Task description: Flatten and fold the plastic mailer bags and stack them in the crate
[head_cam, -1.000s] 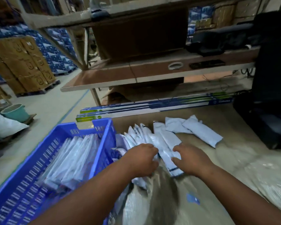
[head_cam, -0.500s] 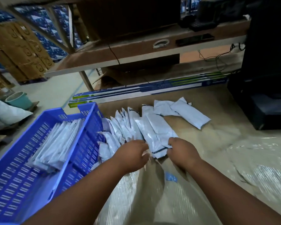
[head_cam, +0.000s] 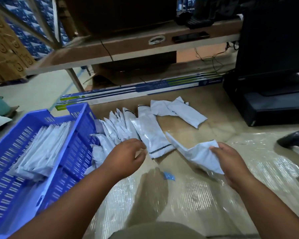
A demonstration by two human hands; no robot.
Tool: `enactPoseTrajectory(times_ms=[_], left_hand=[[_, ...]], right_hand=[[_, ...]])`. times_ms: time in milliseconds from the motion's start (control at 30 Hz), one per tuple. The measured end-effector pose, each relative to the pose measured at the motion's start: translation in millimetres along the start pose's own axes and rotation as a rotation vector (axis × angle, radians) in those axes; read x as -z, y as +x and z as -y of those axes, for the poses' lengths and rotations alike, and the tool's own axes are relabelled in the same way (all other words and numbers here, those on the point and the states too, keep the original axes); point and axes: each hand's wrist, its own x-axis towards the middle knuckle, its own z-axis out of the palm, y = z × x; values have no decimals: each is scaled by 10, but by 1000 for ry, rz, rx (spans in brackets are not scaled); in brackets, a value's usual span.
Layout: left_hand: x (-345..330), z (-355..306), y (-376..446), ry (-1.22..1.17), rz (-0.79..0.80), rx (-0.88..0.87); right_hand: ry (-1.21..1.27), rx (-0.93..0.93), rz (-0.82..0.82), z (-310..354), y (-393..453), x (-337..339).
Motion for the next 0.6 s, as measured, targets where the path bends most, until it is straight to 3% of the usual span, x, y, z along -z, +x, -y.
enactPoseTrajectory(times_ms=[200,367,600], left_hand=[[-347,-273,23,-58,83,-99],[-609,-667,169,-52,124,-204],[-1237,-1246,520,88,333,-451]], right_hand=[[-23,-228,-287,-403,-216,505],[-220,-205,-283,-536,-454,756],[-731,-149,-175,-676,-640,1038]])
